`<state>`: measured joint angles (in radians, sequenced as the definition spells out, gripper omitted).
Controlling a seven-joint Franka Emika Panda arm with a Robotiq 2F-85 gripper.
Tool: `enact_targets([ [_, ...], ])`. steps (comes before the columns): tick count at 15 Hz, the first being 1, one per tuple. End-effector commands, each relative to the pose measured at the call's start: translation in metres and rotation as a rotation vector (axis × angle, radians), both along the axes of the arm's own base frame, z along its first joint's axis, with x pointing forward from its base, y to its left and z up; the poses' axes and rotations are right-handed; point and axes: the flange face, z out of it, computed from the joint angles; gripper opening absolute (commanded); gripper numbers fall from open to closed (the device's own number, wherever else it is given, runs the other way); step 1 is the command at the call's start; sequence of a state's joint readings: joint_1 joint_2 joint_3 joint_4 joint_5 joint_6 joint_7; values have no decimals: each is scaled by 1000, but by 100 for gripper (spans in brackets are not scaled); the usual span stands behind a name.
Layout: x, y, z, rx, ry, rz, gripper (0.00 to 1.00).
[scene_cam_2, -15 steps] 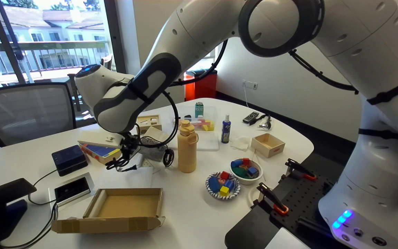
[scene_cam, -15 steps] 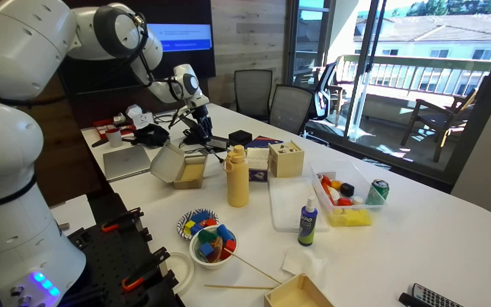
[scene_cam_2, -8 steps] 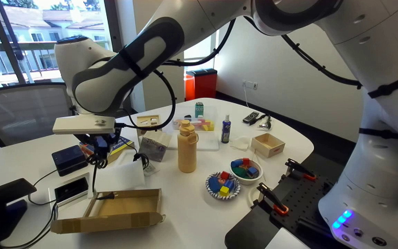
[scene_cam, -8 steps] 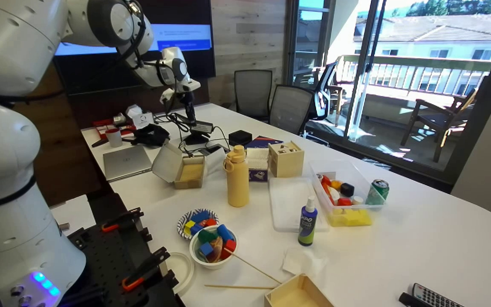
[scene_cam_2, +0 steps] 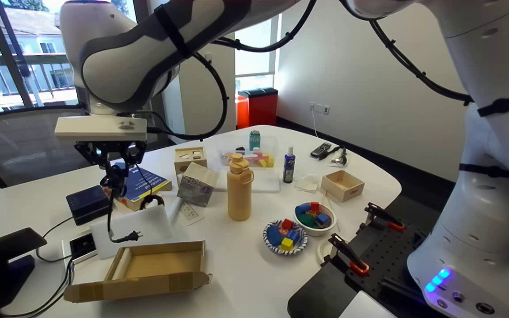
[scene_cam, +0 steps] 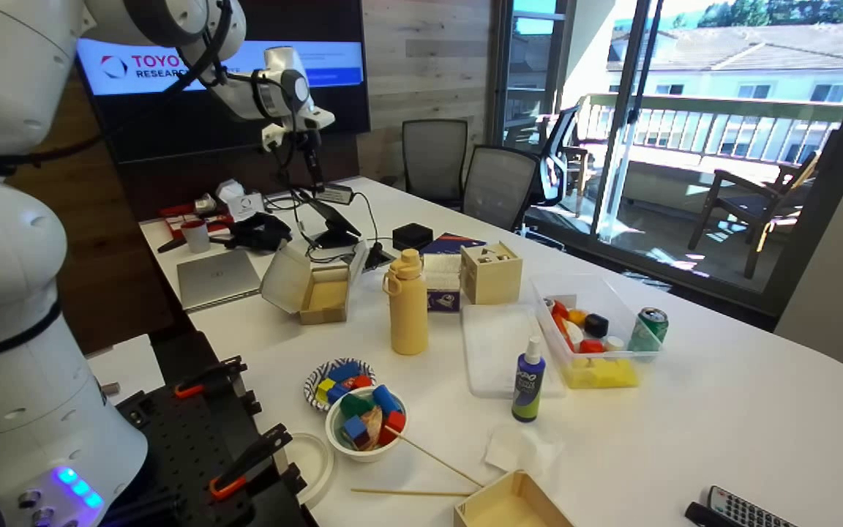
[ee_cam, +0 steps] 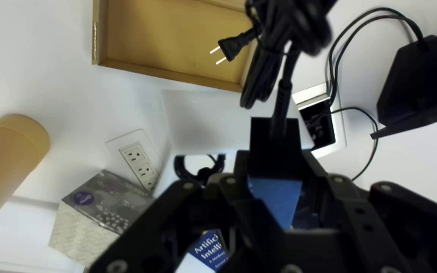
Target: Put the power pack into the cardboard box
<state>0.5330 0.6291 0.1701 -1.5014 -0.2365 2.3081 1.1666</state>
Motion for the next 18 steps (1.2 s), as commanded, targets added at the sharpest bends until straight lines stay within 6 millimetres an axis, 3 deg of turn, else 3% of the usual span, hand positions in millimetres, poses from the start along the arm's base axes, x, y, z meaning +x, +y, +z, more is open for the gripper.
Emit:
enact_targets([
  [1,-17,-5,53,-34,-81,-5,11],
  [5,-28,-4,88,-56,-56,11,11],
  [8,-35,-2,92,7,34,55,11],
  [12,-38,9,82,133,145,88,11],
  [18,-32,3,48,223,300,-92,11],
])
